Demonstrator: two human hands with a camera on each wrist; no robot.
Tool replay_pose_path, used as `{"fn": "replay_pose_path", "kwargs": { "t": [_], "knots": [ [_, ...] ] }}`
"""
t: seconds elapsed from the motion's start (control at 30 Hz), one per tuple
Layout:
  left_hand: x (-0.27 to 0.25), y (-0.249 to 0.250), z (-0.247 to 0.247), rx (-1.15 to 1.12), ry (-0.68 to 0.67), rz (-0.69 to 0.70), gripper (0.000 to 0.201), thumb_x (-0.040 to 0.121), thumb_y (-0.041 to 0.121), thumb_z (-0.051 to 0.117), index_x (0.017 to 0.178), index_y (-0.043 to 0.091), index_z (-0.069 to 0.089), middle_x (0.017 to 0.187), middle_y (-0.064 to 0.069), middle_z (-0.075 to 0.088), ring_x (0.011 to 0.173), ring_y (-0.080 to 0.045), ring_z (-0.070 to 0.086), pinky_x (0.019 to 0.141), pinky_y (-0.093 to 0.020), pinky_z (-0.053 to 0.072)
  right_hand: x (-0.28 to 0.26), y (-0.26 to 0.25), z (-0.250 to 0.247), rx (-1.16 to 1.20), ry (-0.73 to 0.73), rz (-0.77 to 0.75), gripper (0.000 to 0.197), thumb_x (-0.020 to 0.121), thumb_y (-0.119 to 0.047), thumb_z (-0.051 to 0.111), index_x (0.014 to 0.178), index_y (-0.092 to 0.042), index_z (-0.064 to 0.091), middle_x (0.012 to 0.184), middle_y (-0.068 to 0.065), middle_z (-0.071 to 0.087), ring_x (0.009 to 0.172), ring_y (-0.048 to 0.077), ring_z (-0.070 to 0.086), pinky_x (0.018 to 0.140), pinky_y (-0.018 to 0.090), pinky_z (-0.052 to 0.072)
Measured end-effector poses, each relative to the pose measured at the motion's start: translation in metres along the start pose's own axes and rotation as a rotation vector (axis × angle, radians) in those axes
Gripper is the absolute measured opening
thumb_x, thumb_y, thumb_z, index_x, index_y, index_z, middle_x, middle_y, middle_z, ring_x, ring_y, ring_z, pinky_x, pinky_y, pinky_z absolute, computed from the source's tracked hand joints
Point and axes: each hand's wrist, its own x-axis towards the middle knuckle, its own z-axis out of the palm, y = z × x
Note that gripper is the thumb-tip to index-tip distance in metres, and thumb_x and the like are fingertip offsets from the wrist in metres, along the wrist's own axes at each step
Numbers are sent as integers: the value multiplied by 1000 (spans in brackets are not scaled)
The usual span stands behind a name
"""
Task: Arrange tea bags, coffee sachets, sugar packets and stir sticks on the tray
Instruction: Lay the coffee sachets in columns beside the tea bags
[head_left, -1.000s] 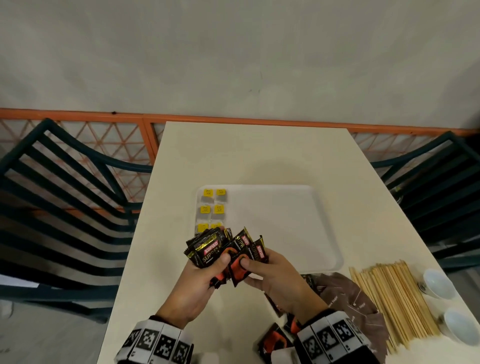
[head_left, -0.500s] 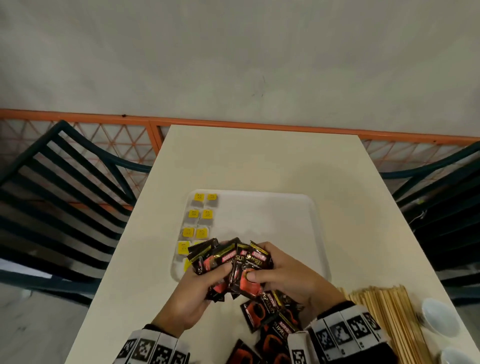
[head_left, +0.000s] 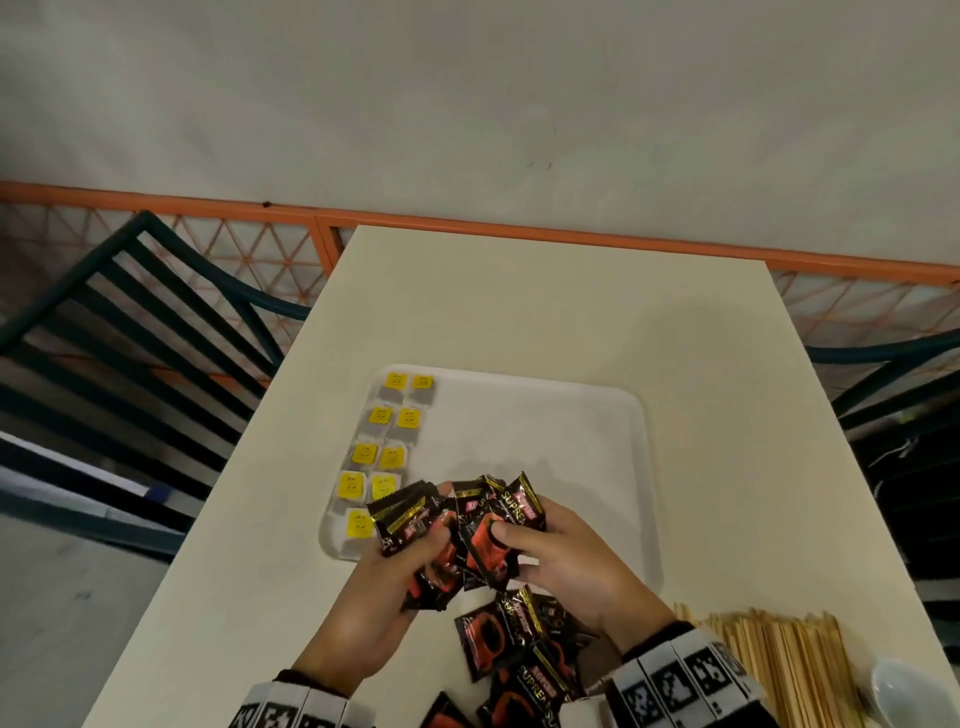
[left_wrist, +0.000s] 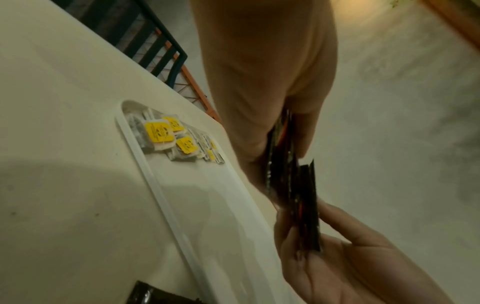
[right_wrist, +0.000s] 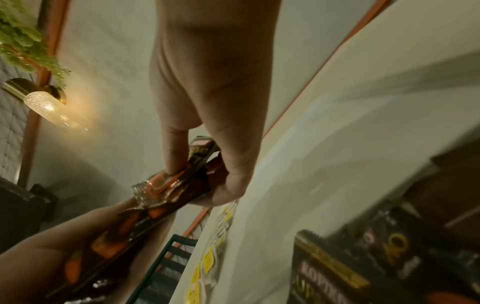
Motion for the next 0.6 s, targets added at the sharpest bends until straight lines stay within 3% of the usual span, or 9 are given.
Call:
{"fn": "replay_pose_path", "kwargs": {
  "t": [0.07,0.13,0.23,0.37,0.47,0.53,0.6],
  "knots": [
    [0,-3,-1,63,-4,-11,29,86,12,57,115,14,59,94,-4,75,83,-17,72,59,-25,55,7,-2,2,12,-25,-13,31,84,-2,61,115,-5,59,112,15,68,103,26,66,79,33,56],
    [1,-1,-3,78,-10,-49,30,81,27,58,111,20,60,92,1,76,82,-13,72,69,-29,53,15,-9,2,-20,-43,-24,33,82,2,62,114,-4,57,111,17,67,101,28,66,80,34,55],
    [7,11,-11,-39,-85,-141,43,80,42,51,117,23,60,110,-2,71,102,-15,67,88,-33,50,25,-23,2,-158,-96,8,41,79,9,63,112,-12,52,107,11,64,99,23,64,86,35,53],
    [20,25,-11,-47,-125,-209,46,79,44,46,116,21,61,114,-8,69,103,-21,67,69,-26,57,38,-33,21,-306,-165,-3,48,80,7,64,117,-19,47,112,7,60,104,19,61,97,35,49],
    [32,29,-14,-72,-121,-223,38,80,29,54,111,10,64,107,-17,70,89,-29,70,64,-32,58,44,-32,41,-524,-185,-67,63,85,-11,64,138,-25,35,131,3,50,120,16,51,104,33,44],
    [40,34,-21,-72,-116,-217,35,76,20,58,107,5,66,98,-18,71,80,-29,69,66,-36,55,45,-32,51,-827,-153,-144,69,89,-26,60,146,-29,22,141,0,31,131,14,33,109,27,34],
    [44,38,-28,-42,-137,-216,31,72,15,61,100,4,68,88,-16,70,72,-26,66,62,-34,50,44,-35,57,-1101,-132,-254,71,90,-36,56,148,-29,15,150,-5,10,139,16,10,116,34,21]
  ]
}}
